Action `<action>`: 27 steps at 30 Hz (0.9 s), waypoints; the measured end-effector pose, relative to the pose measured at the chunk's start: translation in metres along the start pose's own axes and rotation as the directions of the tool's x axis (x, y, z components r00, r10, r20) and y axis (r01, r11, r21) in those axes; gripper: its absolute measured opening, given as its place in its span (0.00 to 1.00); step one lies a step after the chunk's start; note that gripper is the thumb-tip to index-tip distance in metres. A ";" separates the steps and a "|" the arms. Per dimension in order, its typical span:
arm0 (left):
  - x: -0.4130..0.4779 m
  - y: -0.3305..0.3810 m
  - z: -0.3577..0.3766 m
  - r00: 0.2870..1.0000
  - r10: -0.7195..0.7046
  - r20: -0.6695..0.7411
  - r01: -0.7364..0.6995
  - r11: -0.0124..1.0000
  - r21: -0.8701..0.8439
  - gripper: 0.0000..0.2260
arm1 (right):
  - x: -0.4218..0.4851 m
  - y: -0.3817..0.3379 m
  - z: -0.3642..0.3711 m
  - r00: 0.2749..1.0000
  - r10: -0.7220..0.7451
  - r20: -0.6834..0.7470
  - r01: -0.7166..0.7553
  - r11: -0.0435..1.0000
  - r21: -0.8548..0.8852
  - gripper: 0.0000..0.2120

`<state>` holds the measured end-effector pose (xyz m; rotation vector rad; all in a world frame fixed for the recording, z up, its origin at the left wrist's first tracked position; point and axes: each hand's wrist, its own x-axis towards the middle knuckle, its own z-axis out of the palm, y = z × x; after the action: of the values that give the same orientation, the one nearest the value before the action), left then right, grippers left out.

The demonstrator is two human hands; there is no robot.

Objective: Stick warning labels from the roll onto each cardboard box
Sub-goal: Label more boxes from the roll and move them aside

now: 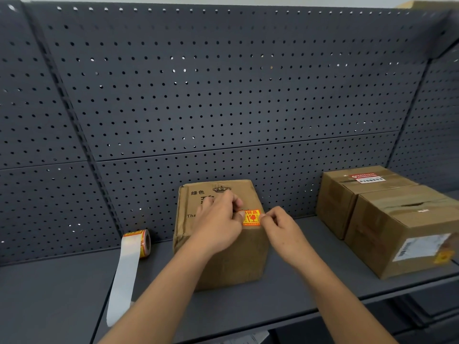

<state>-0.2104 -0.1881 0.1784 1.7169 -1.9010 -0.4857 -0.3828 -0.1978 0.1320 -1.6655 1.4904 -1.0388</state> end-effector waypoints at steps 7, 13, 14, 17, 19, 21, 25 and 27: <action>0.020 0.001 -0.009 0.999 -0.036 -0.033 0.034 0.998 -0.060 0.07 | 0.021 -0.019 -0.009 1.000 0.018 -0.003 -0.018 0.997 -0.081 0.19; 0.023 0.000 -0.005 0.993 -0.069 -0.094 0.090 0.965 0.247 0.23 | 0.039 -0.026 0.003 0.999 0.043 0.022 -0.038 0.980 -0.194 0.23; 0.023 -0.002 -0.002 0.993 -0.077 -0.088 0.099 0.950 0.294 0.27 | 0.040 -0.024 0.005 0.999 0.042 0.021 -0.037 0.979 -0.198 0.23; 0.024 -0.005 0.000 0.994 -0.094 -0.053 0.107 0.928 0.356 0.32 | 0.042 -0.016 0.008 1.000 0.014 0.018 -0.010 0.981 -0.193 0.18; 0.026 -0.004 0.000 0.995 -0.102 -0.018 0.102 0.930 0.352 0.29 | 0.042 -0.013 0.009 0.999 -0.005 0.032 0.010 0.983 -0.182 0.17; 0.027 -0.002 0.001 0.995 -0.096 0.013 0.085 0.930 0.358 0.26 | 0.041 -0.012 0.009 0.999 -0.007 0.044 0.014 0.986 -0.165 0.16; 0.029 0.000 0.003 0.996 -0.078 0.038 0.061 0.942 0.331 0.22 | 0.038 -0.010 0.009 0.999 0.005 0.053 0.004 0.987 -0.162 0.16; 0.028 -0.001 0.002 0.997 -0.077 0.029 0.065 0.951 0.301 0.21 | 0.036 -0.011 0.008 0.999 0.006 0.050 0.003 0.985 -0.172 0.16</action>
<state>-0.2125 -0.2165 0.1805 1.9859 -2.0305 -0.2685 -0.3695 -0.2327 0.1425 -1.7951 1.5857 -0.8823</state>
